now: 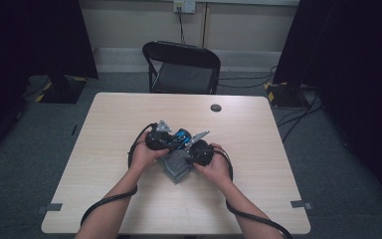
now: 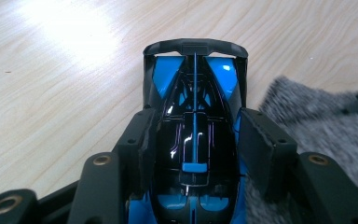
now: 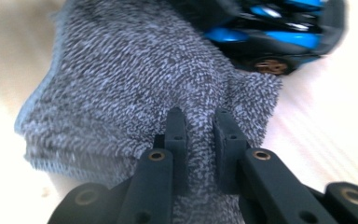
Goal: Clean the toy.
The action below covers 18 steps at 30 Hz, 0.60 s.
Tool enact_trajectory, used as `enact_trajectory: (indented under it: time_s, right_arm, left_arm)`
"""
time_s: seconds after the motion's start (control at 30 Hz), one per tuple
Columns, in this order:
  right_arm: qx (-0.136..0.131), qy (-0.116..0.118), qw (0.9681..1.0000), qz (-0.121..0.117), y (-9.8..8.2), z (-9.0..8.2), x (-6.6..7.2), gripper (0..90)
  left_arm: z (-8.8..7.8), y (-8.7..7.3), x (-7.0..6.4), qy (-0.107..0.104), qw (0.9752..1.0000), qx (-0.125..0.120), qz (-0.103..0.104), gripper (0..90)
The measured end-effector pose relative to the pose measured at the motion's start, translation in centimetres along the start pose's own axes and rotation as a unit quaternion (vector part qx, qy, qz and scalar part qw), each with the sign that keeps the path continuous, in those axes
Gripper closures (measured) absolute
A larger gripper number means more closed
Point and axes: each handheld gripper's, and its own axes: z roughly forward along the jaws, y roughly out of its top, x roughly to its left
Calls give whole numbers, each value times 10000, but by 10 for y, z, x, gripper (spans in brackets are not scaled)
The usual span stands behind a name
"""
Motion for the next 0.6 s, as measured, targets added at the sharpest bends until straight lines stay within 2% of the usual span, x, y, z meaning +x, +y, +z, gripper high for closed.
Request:
enact_trajectory:
  time_s: [0.27, 0.43, 0.6]
  right_arm:
    - [112, -235, 9994, 215, 2, -1, -17, 783]
    - [142, -368, 9989, 260, 2, -3, -21, 782]
    - [152, -536, 9975, 446, -1, -5, -30, 781]
  left_arm:
    - [0, -1, 0, 5, 10000, -43, 5, 476]
    - [0, -2, 0, -5, 10000, -72, 5, 477]
    - [0, -2, 0, -12, 10000, -69, 7, 477]
